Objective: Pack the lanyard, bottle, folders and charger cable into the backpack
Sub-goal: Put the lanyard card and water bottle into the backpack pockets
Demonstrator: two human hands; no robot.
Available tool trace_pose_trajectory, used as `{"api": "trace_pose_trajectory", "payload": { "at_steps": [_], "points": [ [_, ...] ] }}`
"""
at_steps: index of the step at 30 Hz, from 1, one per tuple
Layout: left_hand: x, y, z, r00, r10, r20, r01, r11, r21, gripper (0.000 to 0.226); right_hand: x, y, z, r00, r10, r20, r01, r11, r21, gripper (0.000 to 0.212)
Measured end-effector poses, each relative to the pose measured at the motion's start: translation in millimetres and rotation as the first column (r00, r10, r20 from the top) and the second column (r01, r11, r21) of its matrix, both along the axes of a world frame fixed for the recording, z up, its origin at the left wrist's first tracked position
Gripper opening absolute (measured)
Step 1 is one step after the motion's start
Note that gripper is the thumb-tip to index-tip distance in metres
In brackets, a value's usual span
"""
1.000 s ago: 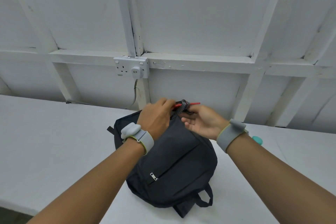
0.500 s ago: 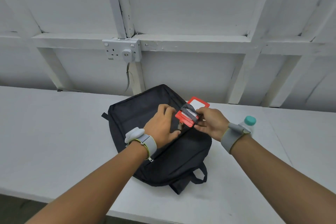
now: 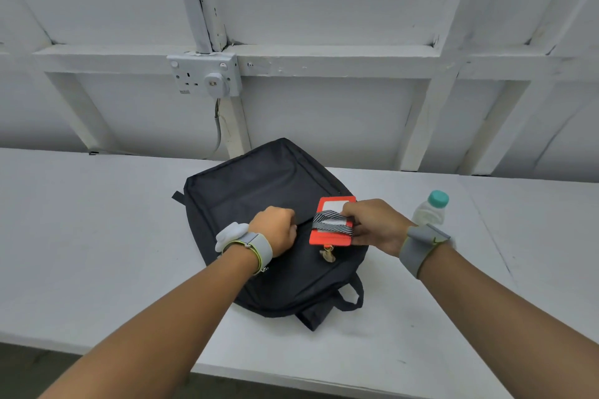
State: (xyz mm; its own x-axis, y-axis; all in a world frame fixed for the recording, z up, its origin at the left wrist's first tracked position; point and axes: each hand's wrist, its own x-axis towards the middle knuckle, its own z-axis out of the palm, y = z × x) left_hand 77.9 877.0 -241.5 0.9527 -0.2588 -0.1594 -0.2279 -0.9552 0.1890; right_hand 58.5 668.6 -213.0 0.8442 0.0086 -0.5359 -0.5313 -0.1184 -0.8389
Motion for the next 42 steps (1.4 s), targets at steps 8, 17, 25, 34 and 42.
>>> {"api": "trace_pose_trajectory", "payload": {
  "at_steps": [8,17,25,34,42],
  "points": [
    [4,3,23,0.996,0.061,0.067,-0.046,0.977,-0.208,0.018,3,21,7,0.994,0.091,-0.055,-0.095,0.992,-0.082,0.018],
    [-3,10,24,0.895,0.16,-0.416,-0.375,0.776,-0.508,0.049,11,32,9,0.997,0.025,0.072,-0.014,0.988,-0.152,0.008],
    [-13,20,40,0.705,-0.039,-0.708,-0.644,0.384,-0.662,0.056,22,68,31,0.917,0.156,0.367,-0.024,0.941,-0.338,0.02],
    [-10,72,32,0.864,0.429,-0.265,-0.492,0.602,-0.629,0.028,17,121,1,0.858,0.454,0.241,-0.222,0.751,-0.621,0.043],
    [-18,74,3,0.848,0.462,-0.259,-0.529,0.761,-0.375,0.03,-20,138,-31,0.443,0.891,-0.102,-0.487,0.143,-0.862,0.042]
  ]
}}
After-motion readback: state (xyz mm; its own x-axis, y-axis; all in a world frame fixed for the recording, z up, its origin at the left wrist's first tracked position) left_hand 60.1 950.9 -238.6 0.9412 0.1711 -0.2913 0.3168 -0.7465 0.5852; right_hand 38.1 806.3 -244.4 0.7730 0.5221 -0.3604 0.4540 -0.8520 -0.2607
